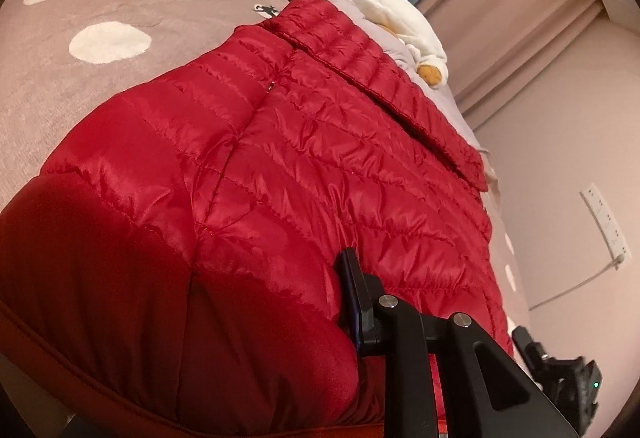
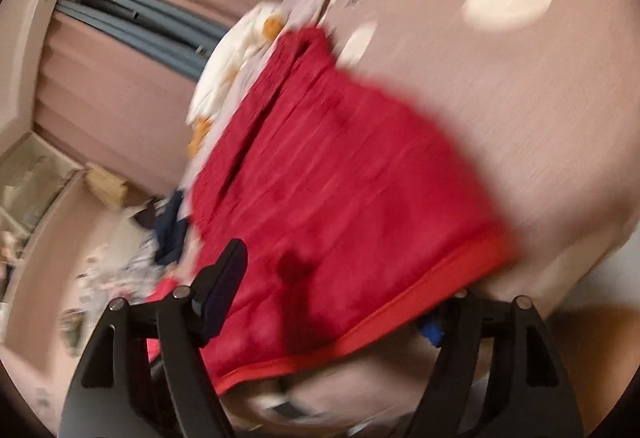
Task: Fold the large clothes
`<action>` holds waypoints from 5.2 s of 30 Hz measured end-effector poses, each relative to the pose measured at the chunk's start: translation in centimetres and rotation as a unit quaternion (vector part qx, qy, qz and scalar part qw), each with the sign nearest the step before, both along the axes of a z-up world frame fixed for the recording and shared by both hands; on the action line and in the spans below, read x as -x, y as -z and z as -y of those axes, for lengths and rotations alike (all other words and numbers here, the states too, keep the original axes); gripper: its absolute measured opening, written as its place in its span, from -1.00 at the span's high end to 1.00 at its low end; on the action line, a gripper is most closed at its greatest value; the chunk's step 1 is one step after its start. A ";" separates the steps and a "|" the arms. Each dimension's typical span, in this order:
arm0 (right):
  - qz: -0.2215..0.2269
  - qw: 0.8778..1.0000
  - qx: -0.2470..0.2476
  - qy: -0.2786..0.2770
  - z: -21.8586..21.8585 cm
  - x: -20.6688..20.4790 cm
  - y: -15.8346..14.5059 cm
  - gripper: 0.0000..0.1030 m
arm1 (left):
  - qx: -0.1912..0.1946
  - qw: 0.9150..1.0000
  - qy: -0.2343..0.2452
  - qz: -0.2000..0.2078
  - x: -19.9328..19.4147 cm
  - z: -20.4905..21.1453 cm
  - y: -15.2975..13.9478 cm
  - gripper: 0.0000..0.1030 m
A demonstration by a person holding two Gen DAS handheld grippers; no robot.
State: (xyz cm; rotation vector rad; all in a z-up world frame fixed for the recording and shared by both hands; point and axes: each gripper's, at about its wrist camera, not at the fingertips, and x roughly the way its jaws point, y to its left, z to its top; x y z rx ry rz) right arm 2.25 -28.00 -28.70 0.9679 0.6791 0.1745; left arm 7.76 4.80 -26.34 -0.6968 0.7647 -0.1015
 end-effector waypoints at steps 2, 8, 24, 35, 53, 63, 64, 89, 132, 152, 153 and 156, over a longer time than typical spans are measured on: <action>0.004 1.000 -0.023 -0.013 -1.1 -0.7 0.3 -0.53 | 0.005 1.000 0.003 0.001 0.0 -0.1 0.1 0.54; 0.025 0.999 0.027 0.010 -0.5 -1.2 0.1 -0.12 | 0.004 1.000 0.005 -0.003 -0.2 -0.6 0.3 0.54; 0.017 0.991 0.130 0.002 -0.5 -2.1 1.0 0.65 | -0.023 1.000 -0.019 0.001 -0.2 0.2 0.4 0.54; 0.029 0.987 0.155 -0.005 -0.9 -2.1 1.0 0.66 | -0.028 0.999 -0.020 0.002 -0.3 0.3 0.3 0.54; 0.033 0.986 0.164 -0.008 -1.1 -2.0 1.0 0.65 | -0.039 0.999 -0.018 0.004 -0.3 0.4 0.3 0.54; 0.024 0.988 0.152 -0.003 -0.7 -1.6 -0.1 0.66 | -0.112 0.991 -0.077 0.023 0.9 0.7 -1.3 0.54; 0.029 0.988 0.152 -0.002 -0.7 -1.4 -0.5 0.68 | -0.128 0.988 -0.079 0.026 1.0 0.8 -1.7 0.55; 0.213 0.949 0.232 0.000 -0.4 6.1 -19.1 0.70 | -0.186 0.959 -0.080 0.198 5.2 -0.3 -19.0 0.58; 0.062 0.944 0.323 -0.025 -3.7 -15.5 -15.4 0.52 | -0.156 0.985 -0.028 0.073 -12.0 0.8 -13.0 0.58; 0.053 0.948 0.310 -0.039 -3.0 -15.5 -15.0 0.25 | -0.157 0.986 -0.025 0.055 -12.1 1.4 -12.4 0.50; 0.056 0.950 0.306 -0.040 -2.8 -15.5 -15.1 0.25 | -0.161 0.985 -0.025 0.054 -12.1 1.6 -12.3 0.50; 0.053 0.954 0.293 -0.037 -2.5 -15.7 -14.9 0.18 | -0.180 0.983 -0.015 0.043 -12.0 2.1 -12.1 0.50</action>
